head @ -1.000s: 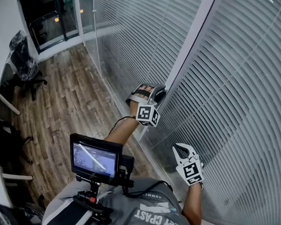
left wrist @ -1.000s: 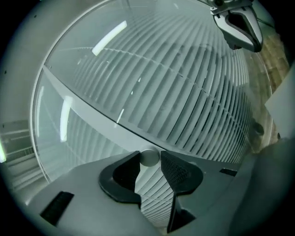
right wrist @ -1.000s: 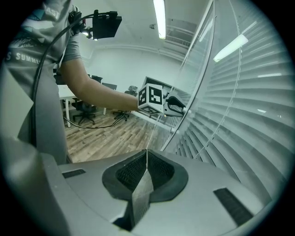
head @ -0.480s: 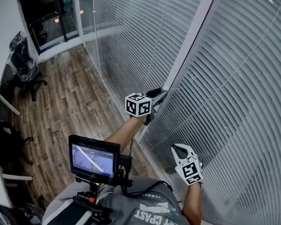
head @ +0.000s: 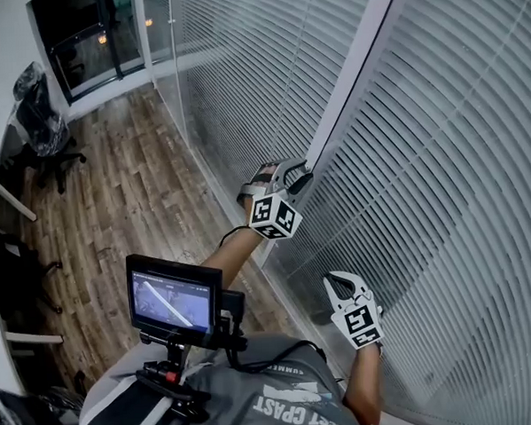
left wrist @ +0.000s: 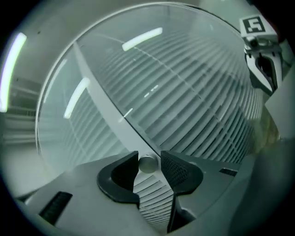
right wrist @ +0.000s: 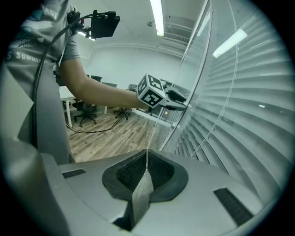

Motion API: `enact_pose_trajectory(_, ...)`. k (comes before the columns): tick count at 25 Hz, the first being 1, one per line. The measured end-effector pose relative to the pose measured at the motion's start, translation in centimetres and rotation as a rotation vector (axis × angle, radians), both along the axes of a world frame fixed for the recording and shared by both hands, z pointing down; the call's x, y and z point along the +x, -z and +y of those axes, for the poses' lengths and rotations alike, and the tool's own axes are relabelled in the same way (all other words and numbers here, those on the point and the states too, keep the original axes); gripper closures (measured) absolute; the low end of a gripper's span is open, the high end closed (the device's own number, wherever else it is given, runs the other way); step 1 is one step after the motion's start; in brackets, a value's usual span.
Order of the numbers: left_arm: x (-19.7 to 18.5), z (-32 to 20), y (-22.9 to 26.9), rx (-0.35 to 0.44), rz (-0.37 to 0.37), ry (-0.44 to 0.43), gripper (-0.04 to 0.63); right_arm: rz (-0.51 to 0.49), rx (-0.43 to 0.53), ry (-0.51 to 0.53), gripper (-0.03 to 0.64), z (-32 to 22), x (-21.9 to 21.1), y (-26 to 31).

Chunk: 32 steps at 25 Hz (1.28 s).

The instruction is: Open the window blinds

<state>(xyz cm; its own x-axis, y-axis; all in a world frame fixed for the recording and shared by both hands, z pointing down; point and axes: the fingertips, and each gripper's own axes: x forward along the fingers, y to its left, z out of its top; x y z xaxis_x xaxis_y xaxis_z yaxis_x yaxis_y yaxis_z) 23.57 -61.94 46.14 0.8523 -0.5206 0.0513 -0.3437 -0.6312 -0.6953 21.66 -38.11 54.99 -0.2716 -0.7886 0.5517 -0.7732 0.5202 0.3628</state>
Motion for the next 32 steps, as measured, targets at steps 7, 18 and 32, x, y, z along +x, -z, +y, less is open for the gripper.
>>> enact_pose_trajectory(7,0.1,-0.5,-0.1,-0.038,-0.008,-0.025,0.468,-0.008,-0.007,0.008,0.611,-0.5,-0.2,-0.6)
enact_pose_trajectory(18,-1.1,-3.1,1.2,-1.222,0.806,-0.29,0.469,-0.015,-0.02,0.013,0.611,-0.5,0.4,0.2)
enact_pose_trajectory(32,0.7,0.5,1.3,0.158,-0.148,0.025,0.466,-0.017,-0.03,0.007,0.611,0.3,0.5,-0.2)
